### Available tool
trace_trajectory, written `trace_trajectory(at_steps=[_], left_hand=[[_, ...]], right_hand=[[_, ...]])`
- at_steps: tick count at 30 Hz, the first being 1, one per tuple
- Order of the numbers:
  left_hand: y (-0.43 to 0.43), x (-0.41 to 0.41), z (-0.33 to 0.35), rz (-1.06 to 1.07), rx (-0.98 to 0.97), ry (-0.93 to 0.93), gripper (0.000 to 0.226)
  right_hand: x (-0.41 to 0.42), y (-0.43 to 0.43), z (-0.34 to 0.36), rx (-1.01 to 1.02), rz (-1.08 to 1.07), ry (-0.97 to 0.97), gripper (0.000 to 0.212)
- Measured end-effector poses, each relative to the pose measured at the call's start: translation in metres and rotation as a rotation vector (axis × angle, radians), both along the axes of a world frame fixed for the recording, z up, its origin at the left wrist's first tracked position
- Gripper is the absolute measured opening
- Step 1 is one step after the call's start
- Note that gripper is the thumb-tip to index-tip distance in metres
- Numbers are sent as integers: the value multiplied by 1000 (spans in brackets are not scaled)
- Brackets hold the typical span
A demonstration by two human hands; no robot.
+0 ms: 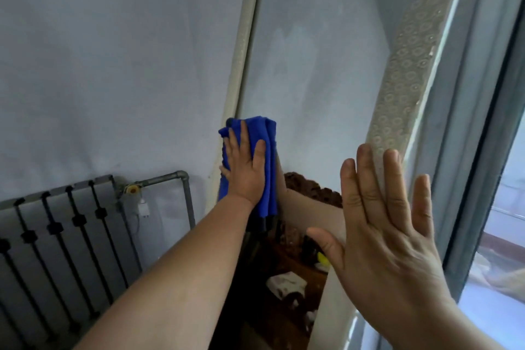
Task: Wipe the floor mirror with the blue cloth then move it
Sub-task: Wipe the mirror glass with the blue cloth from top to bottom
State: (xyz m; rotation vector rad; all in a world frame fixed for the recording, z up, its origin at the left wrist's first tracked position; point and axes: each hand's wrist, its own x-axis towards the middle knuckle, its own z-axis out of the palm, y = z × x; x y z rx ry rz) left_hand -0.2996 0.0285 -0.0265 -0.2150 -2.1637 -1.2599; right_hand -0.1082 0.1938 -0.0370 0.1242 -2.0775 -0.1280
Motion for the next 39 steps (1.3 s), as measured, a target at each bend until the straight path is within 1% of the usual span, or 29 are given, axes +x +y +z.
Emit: trace_trajectory(at_steps=[4, 7, 8, 11, 12, 13, 15, 18, 20, 22, 24, 26, 29, 31, 33, 35, 37, 39], left_hand=[[-7, 26, -63, 34, 70, -143, 69], [-12, 45, -109, 56, 193, -251, 64], [-12, 50, -119, 67, 217, -280, 65], [0, 71, -125, 108, 208, -350, 79], [7, 80, -119, 102, 213, -360, 76], [15, 85, -110, 83, 203, -343, 70], [28, 87, -77, 30, 93, -219, 61], [47, 76, -1, -68, -134, 10, 67], [60, 78, 32, -116, -251, 138, 69], [67, 87, 28, -157, -411, 287, 68], [61, 96, -9, -180, -560, 412, 63], [46, 102, -58, -208, -638, 412, 61], [19, 112, -123, -204, -678, 276, 66], [11, 115, -140, -184, -670, 211, 68], [13, 110, -124, -226, -649, 221, 68], [22, 101, -86, -262, -645, 308, 67], [32, 89, -45, -236, -659, 414, 66], [39, 76, -13, -215, -655, 468, 69]], right_hand=[[3, -2, -7, -19, 12, 8, 87], [7, -3, -18, -29, 25, 5, 90], [9, -4, -22, -31, 28, 2, 90], [14, -4, -31, -39, 36, 11, 88], [16, -5, -32, -46, 39, 11, 87], [16, -5, -32, -52, 42, 9, 87], [17, -5, -32, -52, 41, -7, 86], [18, -4, -31, -40, 43, -23, 86], [18, -3, -30, -42, 50, -23, 83], [19, -2, -30, -63, 58, -31, 83], [19, -3, -32, -78, 65, -41, 87], [20, -4, -36, -75, 60, -57, 89], [21, -6, -40, -79, 64, -63, 89], [21, -7, -43, -83, 74, -55, 88], [21, -7, -46, -84, 86, -42, 86], [20, -9, -49, -78, 93, -34, 83], [19, -12, -51, -74, 76, -26, 81], [17, -12, -52, -73, 59, -17, 79]])
